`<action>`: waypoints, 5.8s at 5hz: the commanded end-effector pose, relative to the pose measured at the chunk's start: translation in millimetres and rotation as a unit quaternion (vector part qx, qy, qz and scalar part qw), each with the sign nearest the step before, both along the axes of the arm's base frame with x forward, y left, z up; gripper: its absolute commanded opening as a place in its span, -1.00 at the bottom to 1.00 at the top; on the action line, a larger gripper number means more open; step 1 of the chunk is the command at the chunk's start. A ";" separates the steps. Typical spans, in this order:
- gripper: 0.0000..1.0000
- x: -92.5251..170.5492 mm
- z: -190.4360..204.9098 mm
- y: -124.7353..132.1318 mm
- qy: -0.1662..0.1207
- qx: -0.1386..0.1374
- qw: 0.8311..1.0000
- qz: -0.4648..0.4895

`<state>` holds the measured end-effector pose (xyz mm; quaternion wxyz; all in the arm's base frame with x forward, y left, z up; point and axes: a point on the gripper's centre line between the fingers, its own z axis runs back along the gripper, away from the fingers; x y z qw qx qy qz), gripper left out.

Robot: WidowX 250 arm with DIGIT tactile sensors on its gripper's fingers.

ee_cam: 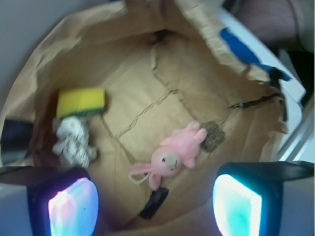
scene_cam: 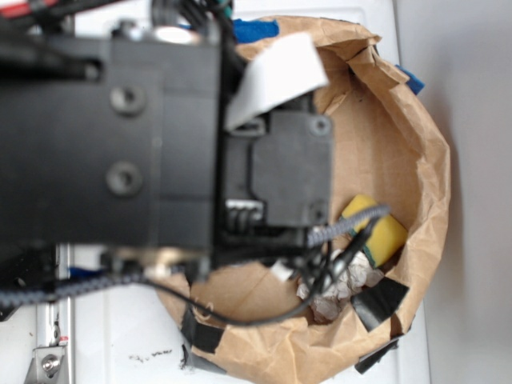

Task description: Grab the pink bunny.

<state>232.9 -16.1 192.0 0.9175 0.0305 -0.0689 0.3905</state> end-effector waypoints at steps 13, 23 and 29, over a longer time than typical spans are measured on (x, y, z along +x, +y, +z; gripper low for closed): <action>1.00 0.6 -87.2 16.3 0.070 -0.063 0.969 0.228; 1.00 -10.9 -127.4 16.6 0.004 -0.037 0.973 0.230; -1.00 2.9 -150.9 12.8 -0.004 -0.049 0.974 0.221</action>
